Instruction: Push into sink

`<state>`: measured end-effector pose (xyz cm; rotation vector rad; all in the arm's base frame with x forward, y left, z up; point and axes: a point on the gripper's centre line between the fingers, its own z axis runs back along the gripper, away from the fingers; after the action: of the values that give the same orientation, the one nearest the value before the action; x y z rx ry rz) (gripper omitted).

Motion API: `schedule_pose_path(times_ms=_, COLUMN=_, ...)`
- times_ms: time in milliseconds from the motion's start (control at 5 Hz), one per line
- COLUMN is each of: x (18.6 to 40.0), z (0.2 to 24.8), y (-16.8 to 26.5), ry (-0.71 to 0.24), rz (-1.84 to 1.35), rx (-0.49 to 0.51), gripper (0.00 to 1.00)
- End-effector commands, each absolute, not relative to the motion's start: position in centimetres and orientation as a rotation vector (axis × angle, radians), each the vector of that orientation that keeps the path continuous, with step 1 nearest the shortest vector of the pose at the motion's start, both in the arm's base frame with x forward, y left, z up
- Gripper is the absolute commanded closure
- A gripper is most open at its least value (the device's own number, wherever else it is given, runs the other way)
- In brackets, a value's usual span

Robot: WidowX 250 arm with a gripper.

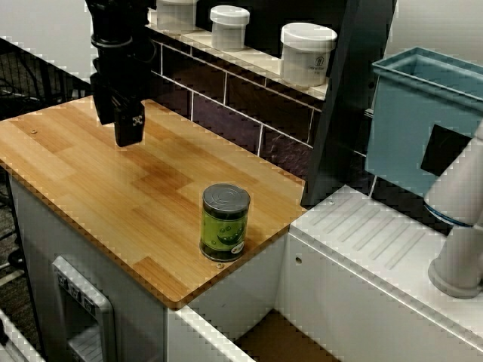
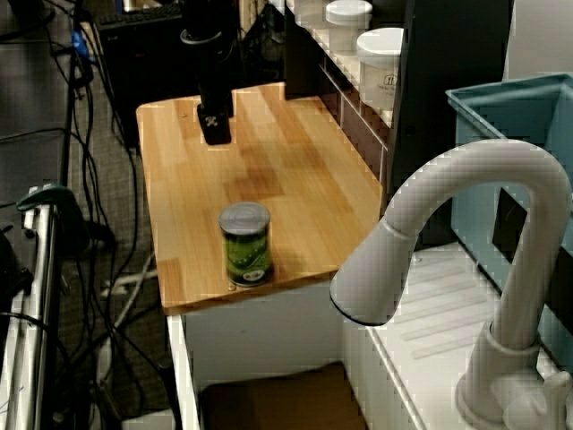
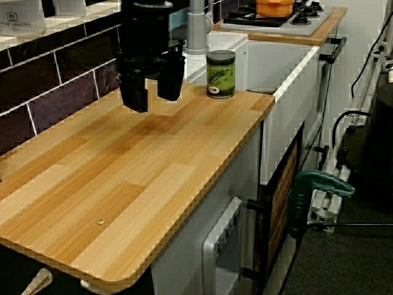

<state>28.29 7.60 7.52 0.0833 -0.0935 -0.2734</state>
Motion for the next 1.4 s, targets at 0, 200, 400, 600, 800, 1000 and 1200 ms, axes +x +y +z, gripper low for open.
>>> schedule_pose_path(times_ms=0, x=28.1, z=8.5, y=4.5, ry=-0.183, rz=-0.315, rx=0.139, gripper=0.00)
schedule_pose_path(times_ms=200, x=28.3, z=8.7, y=3.5, ry=-0.193, rz=-0.337, rx=0.141, gripper=0.00)
schedule_pose_path(times_ms=400, x=28.7, z=8.5, y=2.9, ry=-0.196, rz=-0.348, rx=0.140, gripper=0.00)
schedule_pose_path(times_ms=600, x=28.6, z=8.1, y=1.9, ry=-0.176, rz=-0.333, rx=0.171, gripper=0.00)
schedule_pose_path(times_ms=800, x=28.1, z=7.8, y=1.0, ry=-0.173, rz=-0.341, rx=0.177, gripper=0.00)
schedule_pose_path(times_ms=1000, x=27.7, z=7.4, y=0.5, ry=-0.167, rz=-0.335, rx=0.189, gripper=0.00)
schedule_pose_path(times_ms=1200, x=27.8, z=7.3, y=0.4, ry=-0.155, rz=-0.314, rx=0.177, gripper=0.00)
